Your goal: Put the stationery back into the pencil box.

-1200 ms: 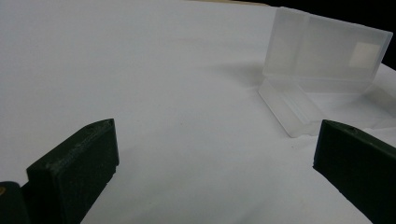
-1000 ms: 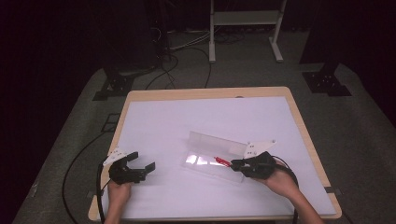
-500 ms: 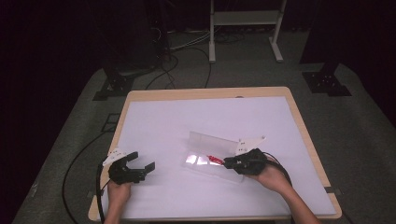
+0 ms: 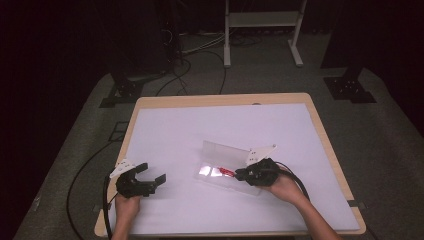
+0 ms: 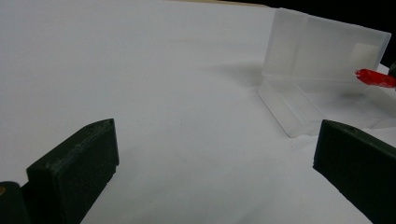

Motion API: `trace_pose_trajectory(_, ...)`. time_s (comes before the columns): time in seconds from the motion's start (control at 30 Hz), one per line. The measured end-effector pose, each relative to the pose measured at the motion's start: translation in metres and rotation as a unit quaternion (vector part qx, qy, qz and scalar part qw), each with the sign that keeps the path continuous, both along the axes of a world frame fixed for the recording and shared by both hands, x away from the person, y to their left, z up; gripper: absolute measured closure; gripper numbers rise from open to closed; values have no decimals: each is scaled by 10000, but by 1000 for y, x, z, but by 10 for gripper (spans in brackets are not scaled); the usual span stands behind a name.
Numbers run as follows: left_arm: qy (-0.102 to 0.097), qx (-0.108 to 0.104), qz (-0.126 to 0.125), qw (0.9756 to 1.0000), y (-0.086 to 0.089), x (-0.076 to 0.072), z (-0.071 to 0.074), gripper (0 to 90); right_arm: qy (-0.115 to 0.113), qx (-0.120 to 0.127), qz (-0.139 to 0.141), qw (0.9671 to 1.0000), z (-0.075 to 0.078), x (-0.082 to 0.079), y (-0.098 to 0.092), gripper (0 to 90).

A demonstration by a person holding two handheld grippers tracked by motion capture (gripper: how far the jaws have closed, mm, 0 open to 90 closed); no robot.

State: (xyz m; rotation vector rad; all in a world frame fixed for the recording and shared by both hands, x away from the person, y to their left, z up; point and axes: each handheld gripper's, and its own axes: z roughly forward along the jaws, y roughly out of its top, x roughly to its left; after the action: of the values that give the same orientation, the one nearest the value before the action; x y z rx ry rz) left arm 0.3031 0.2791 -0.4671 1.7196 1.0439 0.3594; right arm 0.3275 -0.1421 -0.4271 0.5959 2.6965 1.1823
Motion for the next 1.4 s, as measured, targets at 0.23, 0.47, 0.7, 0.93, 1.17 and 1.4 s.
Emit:
trace_pose_trajectory(0.23, 5, -4, -10, 10000, 0, 0, 0, 0, 67, -3, 24, 10000, -7, 5, 4, 788)
trace_pose_trajectory(0.47, 0, -2, -7, 10000, 0, 0, 0, 0, 162, -24, -5, 9999, -13, 10, 6, 788)
trace_pose_trajectory(0.7, -3, -4, -6, 10000, 0, 0, 0, 0, 182, -111, 44, 9998, -19, 12, 10, 788)
trace_pose_trajectory(0.93, 2, -6, -11, 10000, 0, 0, 0, 0, 255, -118, -4, 9996, -25, 16, 13, 788)
trace_pose_trajectory(1.17, 1, -9, -10, 10000, 0, 0, 0, 0, 306, -150, -18, 9994, -29, 18, 15, 788)
trace_pose_trajectory(1.4, 1, -9, -2, 10000, 0, 0, 0, 0, 318, -203, -2, 9993, -33, 19, 16, 788)
